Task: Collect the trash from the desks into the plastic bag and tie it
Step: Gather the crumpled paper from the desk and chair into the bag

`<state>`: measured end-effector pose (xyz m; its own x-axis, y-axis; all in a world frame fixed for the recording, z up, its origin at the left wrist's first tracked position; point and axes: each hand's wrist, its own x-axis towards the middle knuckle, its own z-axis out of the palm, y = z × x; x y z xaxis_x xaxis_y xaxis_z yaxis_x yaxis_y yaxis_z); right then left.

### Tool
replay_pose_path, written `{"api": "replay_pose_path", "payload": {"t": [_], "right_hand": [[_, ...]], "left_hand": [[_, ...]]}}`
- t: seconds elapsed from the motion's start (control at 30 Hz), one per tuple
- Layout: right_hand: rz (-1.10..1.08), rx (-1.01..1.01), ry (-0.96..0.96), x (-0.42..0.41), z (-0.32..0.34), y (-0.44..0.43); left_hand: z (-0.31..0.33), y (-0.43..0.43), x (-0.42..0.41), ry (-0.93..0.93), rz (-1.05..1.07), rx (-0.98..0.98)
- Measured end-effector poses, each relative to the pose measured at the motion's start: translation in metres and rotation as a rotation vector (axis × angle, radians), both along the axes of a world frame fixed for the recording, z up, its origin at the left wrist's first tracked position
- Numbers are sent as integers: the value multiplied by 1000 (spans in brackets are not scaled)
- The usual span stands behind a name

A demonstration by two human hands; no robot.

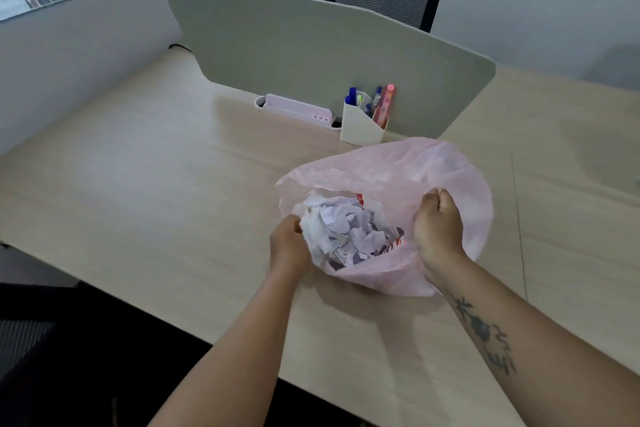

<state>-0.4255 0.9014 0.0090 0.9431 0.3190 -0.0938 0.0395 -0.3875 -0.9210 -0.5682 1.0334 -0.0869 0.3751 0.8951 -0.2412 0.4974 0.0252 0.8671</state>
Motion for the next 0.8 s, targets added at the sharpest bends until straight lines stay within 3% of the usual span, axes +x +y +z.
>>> {"api": "replay_pose_path", "payload": {"t": [0.07, 0.13, 0.17, 0.27, 0.3, 0.43, 0.53, 0.63, 0.8], "right_hand": [[-2, 7, 2, 2, 4, 0], [-2, 27, 20, 3, 7, 1], [2, 34, 31, 3, 8, 1], [9, 38, 46, 6, 10, -2], [3, 40, 46, 8, 10, -3], [-58, 56, 74, 19, 8, -11], [-55, 40, 97, 26, 6, -18], [-30, -6, 79, 28, 2, -26], [1, -45, 109, 22, 3, -38]], "left_hand": [[21, -10, 17, -291, 240, -77], [42, -19, 36, -426, 298, -164], [49, -22, 43, -412, 195, -175], [53, -22, 52, -51, -377, 20], [49, -15, 51, -15, -393, 88], [32, 20, 35, -247, 189, 112], [4, 23, 26, -71, 535, -33], [-16, 19, 23, -216, 515, -440], [-9, 17, 44, -326, 389, -576]]}}
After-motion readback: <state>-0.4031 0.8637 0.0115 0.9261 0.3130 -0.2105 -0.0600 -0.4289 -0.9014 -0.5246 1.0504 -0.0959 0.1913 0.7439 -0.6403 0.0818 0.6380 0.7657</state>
